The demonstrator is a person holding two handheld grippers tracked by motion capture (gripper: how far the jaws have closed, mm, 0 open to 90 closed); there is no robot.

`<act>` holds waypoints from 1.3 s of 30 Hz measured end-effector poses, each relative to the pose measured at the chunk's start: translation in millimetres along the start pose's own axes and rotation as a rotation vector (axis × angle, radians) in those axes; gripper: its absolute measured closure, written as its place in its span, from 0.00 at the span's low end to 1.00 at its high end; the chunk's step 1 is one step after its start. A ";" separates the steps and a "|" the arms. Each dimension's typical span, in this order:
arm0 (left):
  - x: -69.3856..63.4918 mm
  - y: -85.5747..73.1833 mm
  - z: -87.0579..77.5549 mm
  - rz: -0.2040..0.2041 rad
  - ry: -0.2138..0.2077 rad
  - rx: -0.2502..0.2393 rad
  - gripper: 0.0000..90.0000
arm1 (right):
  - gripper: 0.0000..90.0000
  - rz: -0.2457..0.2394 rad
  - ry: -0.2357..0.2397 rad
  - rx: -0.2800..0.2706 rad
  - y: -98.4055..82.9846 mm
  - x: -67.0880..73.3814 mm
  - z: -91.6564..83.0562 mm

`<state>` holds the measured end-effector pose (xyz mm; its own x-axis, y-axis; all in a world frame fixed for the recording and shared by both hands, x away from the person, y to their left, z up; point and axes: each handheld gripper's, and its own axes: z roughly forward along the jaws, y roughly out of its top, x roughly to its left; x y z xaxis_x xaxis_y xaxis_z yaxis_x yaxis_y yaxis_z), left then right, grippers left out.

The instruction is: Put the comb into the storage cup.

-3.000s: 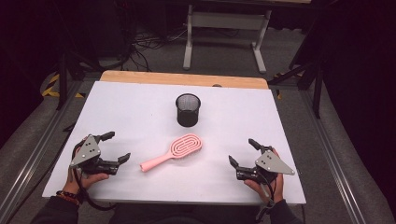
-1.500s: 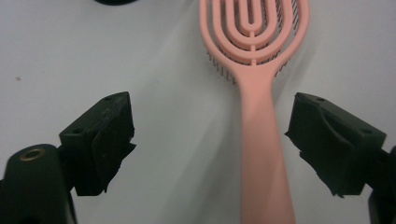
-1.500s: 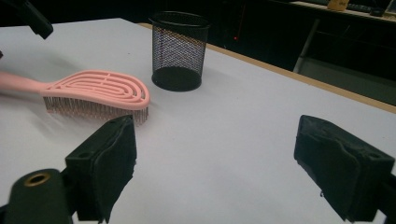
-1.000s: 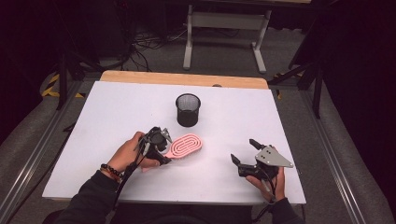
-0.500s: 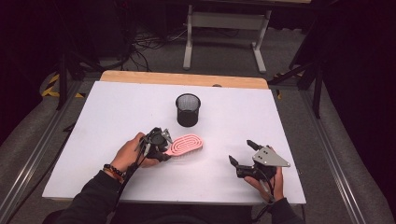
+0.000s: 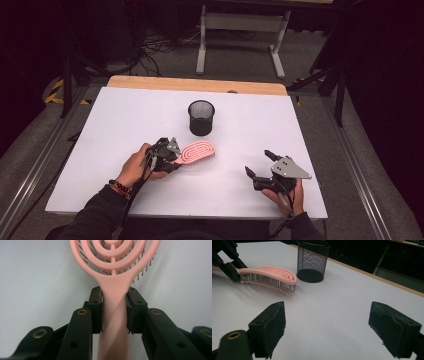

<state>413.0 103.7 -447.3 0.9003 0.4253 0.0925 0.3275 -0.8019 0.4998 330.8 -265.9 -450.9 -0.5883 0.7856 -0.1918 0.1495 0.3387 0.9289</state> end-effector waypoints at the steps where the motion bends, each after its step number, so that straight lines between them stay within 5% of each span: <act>1: -0.2 -1.1 -2.0 -0.010 0.011 -0.015 0.78 | 0.16 0.001 0.000 0.000 0.0 0.0 0.0; 14: -1.3 -5.5 -14.7 -0.011 0.086 -0.099 0.78 | 0.16 0.027 0.010 -0.010 0.8 0.5 0.6; 16: -3.8 -6.8 -21.7 -0.017 0.133 -0.155 0.78 | 0.16 0.026 0.008 -0.009 0.7 0.5 0.6; 21: -3.8 -9.2 -28.7 -0.013 0.175 -0.219 0.78 | 0.16 0.021 0.011 -0.010 0.9 0.8 1.0; 27: -2.2 -12.0 -30.7 -0.022 0.180 -0.265 0.78 | 0.16 0.017 0.010 -0.008 1.2 1.8 1.8; 39: -0.3 -19.1 -42.1 -0.068 0.260 -0.408 0.78 | 0.17 0.013 0.007 -0.004 0.9 2.0 2.5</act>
<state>394.4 136.6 -420.6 0.7626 0.6031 0.2341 0.1970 -0.5612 0.8039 331.8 -262.7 -451.3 -0.5918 0.7863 -0.1773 0.1544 0.3265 0.9325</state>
